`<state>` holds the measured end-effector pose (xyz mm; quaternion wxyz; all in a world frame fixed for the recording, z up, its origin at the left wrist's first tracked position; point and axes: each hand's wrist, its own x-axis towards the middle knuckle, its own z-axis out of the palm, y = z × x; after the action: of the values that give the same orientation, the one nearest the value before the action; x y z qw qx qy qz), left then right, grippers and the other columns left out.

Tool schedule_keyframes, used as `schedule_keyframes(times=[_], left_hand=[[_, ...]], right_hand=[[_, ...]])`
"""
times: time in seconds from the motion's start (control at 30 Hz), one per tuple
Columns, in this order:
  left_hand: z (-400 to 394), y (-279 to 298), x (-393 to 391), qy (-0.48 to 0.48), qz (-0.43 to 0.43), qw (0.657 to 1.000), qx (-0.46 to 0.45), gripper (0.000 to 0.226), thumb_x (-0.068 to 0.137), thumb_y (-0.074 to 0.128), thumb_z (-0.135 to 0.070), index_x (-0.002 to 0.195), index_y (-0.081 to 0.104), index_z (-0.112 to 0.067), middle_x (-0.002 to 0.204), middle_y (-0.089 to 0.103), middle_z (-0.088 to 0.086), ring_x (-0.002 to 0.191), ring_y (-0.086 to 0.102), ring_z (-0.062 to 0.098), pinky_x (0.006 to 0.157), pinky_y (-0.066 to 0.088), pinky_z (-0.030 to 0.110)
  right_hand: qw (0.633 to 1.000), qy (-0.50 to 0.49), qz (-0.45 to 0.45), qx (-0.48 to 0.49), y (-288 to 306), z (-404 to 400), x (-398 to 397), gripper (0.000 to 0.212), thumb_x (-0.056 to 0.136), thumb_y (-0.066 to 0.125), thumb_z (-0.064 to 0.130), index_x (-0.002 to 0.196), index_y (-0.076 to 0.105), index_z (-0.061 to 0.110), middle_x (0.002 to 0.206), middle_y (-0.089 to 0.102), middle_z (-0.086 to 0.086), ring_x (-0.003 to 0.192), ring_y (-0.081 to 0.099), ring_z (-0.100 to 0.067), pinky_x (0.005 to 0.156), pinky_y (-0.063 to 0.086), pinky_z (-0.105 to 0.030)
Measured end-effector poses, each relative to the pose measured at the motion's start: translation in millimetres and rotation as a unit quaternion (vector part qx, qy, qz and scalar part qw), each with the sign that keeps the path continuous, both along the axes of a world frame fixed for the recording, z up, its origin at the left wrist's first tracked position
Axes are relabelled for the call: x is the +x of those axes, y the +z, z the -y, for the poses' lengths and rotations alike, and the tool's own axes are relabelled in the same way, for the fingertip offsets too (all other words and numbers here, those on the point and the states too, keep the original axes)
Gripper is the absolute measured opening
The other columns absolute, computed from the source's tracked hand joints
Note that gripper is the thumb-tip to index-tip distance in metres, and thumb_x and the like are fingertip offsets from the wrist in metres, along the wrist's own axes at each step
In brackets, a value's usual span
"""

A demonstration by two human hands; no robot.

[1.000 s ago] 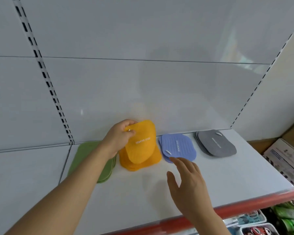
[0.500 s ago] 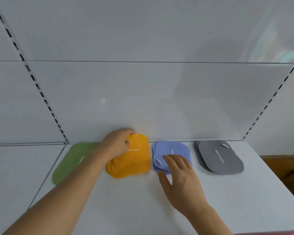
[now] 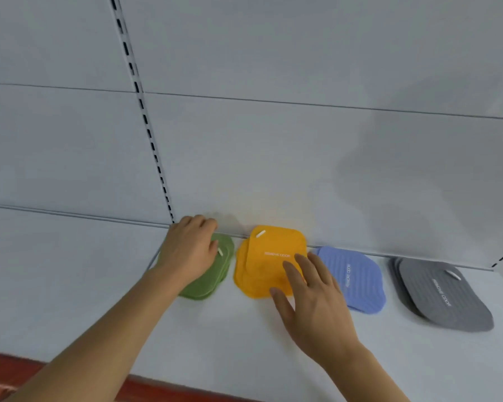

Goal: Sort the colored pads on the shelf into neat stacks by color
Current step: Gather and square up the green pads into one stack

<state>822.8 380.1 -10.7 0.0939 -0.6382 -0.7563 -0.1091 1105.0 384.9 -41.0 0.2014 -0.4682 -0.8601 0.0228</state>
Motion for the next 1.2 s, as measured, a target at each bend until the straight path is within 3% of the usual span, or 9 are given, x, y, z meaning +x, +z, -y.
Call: schedule_keyframes(times=[0.23,0.37,0.47,0.57,0.8,0.93,1.07,1.13,1.2], left_hand=[[40.2,2.6,-52.7,0.1,0.08,0.991,-0.047,0.047,0.098,0.057,-0.054,0.125,0.064,-0.016,0.118,0.067,0.006,0.111,0.064,0.032,0.089,0.055,0.042],[56.3,-4.8,-66.2,0.069,0.14,0.977,-0.147,0.055,0.091,0.06,-0.069,0.113,0.059,-0.019,0.111,0.064,0.001,0.104,0.066,0.027,0.086,0.053,0.039],[60.5,-8.8,-67.6,0.043,0.182,0.973,-0.133,0.051,0.091,0.065,-0.064,0.112,0.056,-0.018,0.111,0.062,0.001,0.1,0.065,0.027,0.083,0.053,0.039],[66.4,-11.7,-65.0,0.022,0.183,0.979,-0.085,0.048,0.095,0.065,-0.055,0.121,0.055,-0.016,0.118,0.06,0.004,0.106,0.064,0.028,0.086,0.052,0.04],[72.9,-21.5,-64.7,-0.012,0.257,0.966,-0.022,0.029,0.094,0.069,-0.031,0.117,0.057,-0.02,0.119,0.055,-0.003,0.11,0.057,0.022,0.082,0.047,0.032],[71.9,-17.5,-67.0,-0.005,0.288,0.957,0.026,0.009,0.094,0.064,-0.016,0.098,0.057,-0.021,0.099,0.062,-0.005,0.097,0.059,0.022,0.075,0.046,0.034],[83.3,-15.8,-72.3,-0.057,0.365,0.929,0.01,0.028,0.094,0.064,-0.011,0.112,0.05,-0.027,0.088,0.062,-0.011,0.08,0.061,0.016,0.076,0.054,0.041],[82.3,-14.4,-82.4,-0.074,0.388,0.919,-0.01,0.052,0.091,0.068,-0.012,0.133,0.045,-0.034,0.093,0.062,-0.011,0.082,0.062,0.012,0.079,0.055,0.04],[79.1,-5.7,-93.8,-0.075,0.386,0.919,0.011,0.066,0.088,0.075,-0.023,0.143,0.043,-0.039,0.11,0.062,-0.012,0.096,0.062,0.004,0.086,0.053,0.031]], right_hand=[[1.0,0.009,0.009,0.017,5.7,23.1,-66.3,0.055,0.098,0.046,0.053,0.134,0.064,0.016,0.139,0.063,-0.01,0.14,0.05,-0.038,0.107,0.05,-0.053],[1.0,-0.014,0.013,-0.01,8.4,39.8,-108.0,0.05,0.094,0.053,0.05,0.129,0.064,0.017,0.123,0.067,-0.003,0.117,0.058,-0.031,0.093,0.055,-0.045],[0.997,-0.063,0.017,-0.042,6.7,47.5,-133.4,0.046,0.089,0.058,0.047,0.124,0.066,0.017,0.111,0.07,-0.001,0.101,0.06,-0.03,0.082,0.056,-0.043],[0.993,-0.103,0.017,-0.063,1.0,54.4,-145.9,0.048,0.086,0.058,0.047,0.122,0.067,0.016,0.111,0.07,-0.004,0.099,0.06,-0.033,0.082,0.057,-0.045],[0.985,-0.133,-0.007,-0.106,18.2,30.1,-155.7,0.059,0.09,0.069,0.036,0.145,0.056,0.017,0.135,0.064,-0.005,0.121,0.054,-0.034,0.104,0.044,-0.04],[0.982,-0.134,-0.007,-0.133,21.2,13.1,-166.0,0.058,0.092,0.063,0.036,0.147,0.052,0.021,0.132,0.065,-0.002,0.119,0.052,-0.032,0.102,0.045,-0.039],[0.976,-0.121,-0.114,-0.142,17.4,5.3,-159.9,0.039,0.088,0.073,0.025,0.127,0.068,0.019,0.115,0.066,-0.003,0.108,0.059,-0.031,0.091,0.05,-0.039],[0.977,-0.083,-0.166,-0.109,20.9,5.6,-153.1,0.017,0.09,0.074,0.02,0.107,0.074,0.018,0.098,0.063,0.003,0.092,0.061,-0.022,0.078,0.047,-0.032],[0.978,-0.029,-0.184,-0.089,33.7,12.7,-145.0,0.009,0.095,0.07,0.017,0.104,0.072,0.018,0.089,0.058,0.013,0.078,0.056,-0.005,0.07,0.041,-0.018]])
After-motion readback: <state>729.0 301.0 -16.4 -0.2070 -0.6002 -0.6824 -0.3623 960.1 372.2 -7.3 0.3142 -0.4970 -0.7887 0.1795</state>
